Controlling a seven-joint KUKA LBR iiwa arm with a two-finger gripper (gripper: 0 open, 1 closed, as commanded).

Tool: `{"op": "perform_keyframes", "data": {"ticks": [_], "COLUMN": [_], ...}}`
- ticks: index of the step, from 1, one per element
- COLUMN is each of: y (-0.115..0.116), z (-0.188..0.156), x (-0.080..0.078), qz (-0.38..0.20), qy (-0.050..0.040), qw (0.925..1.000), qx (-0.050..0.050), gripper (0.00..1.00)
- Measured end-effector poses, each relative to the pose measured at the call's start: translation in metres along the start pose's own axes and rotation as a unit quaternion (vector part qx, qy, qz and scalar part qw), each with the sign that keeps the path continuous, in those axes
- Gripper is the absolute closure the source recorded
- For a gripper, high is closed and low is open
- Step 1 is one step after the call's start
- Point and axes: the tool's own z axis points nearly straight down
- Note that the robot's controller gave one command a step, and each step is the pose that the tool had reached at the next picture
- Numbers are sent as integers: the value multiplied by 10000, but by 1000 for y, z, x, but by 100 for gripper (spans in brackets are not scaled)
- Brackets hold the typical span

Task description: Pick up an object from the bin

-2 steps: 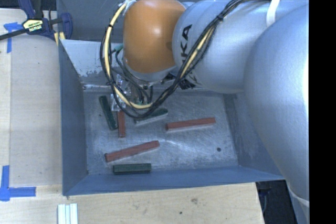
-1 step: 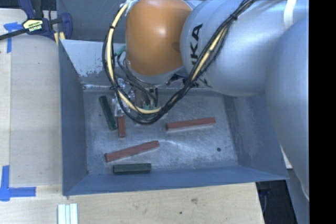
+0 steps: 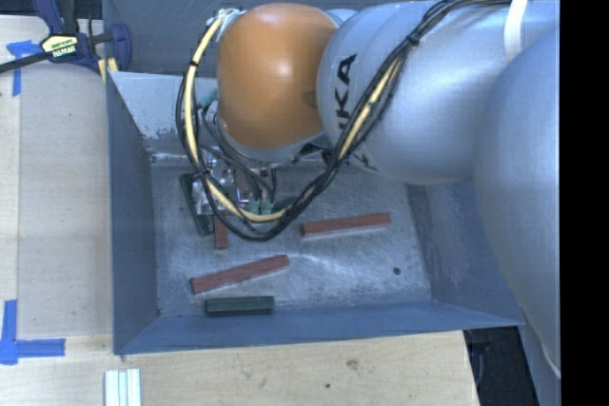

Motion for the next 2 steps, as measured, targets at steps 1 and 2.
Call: {"op": "perform_keyframes", "data": {"ticks": [1, 2], "y": [-3, -1], "z": [48, 55], "x": [0, 0], "qz": [445, -113], "qy": [78, 61], "qw": [9990, 9999], "qx": [33, 22], "gripper": [100, 0]}}
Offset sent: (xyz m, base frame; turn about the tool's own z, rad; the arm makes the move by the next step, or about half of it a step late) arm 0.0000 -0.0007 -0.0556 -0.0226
